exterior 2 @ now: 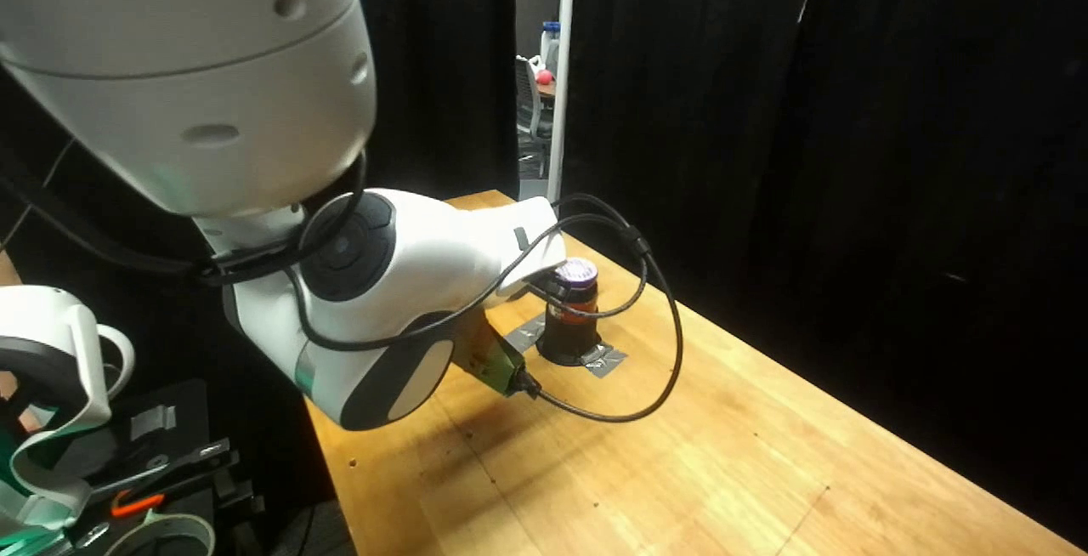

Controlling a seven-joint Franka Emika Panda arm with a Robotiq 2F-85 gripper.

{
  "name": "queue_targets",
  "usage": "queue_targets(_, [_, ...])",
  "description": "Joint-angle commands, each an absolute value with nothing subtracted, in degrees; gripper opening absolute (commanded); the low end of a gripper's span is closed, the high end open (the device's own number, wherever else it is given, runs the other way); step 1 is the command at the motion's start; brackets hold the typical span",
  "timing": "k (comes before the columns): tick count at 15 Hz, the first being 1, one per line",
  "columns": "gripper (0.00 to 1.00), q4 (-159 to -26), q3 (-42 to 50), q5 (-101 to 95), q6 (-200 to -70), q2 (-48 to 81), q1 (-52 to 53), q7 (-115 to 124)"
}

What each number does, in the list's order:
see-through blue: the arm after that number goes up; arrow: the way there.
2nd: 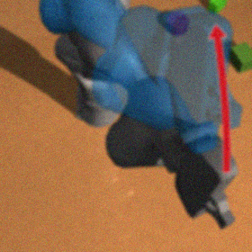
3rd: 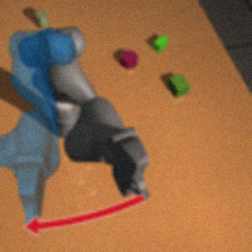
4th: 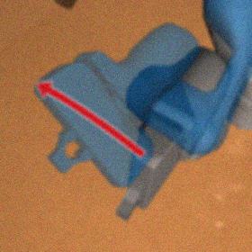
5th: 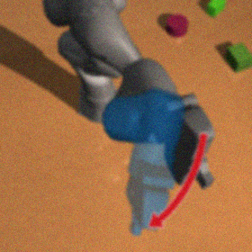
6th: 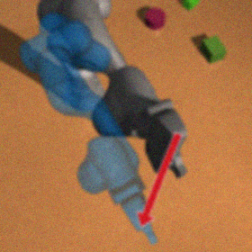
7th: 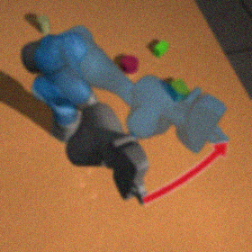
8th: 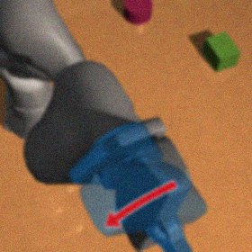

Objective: Put the rubber band around the brown cup

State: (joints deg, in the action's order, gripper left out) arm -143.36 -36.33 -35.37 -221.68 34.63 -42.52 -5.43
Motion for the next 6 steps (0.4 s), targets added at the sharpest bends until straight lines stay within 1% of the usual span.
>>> queue_targets(1, [0.13, -139.3, -26.4, -36.3, -225.8, 34.1, -31.1, -1.0])
queue_targets(2, [0.33, -139.0, -24.0, -36.9, -224.4, 33.2, -28.6, 1.2])
queue_targets(3, [0.35, -139.4, -21.9, -36.1, -219.8, 30.7, -26.4, 4.0])
queue_targets(4, [0.4, -139.3, -20.3, -37.0, -216.6, 29.6, -24.9, 6.2])
queue_targets(5, [0.49, -140.8, -24.4, -35.0, -212.8, 29.0, -28.7, 3.5])
queue_targets(6, [0.56, -141.2, -23.6, -34.9, -210.6, 27.5, -27.9, 4.2])
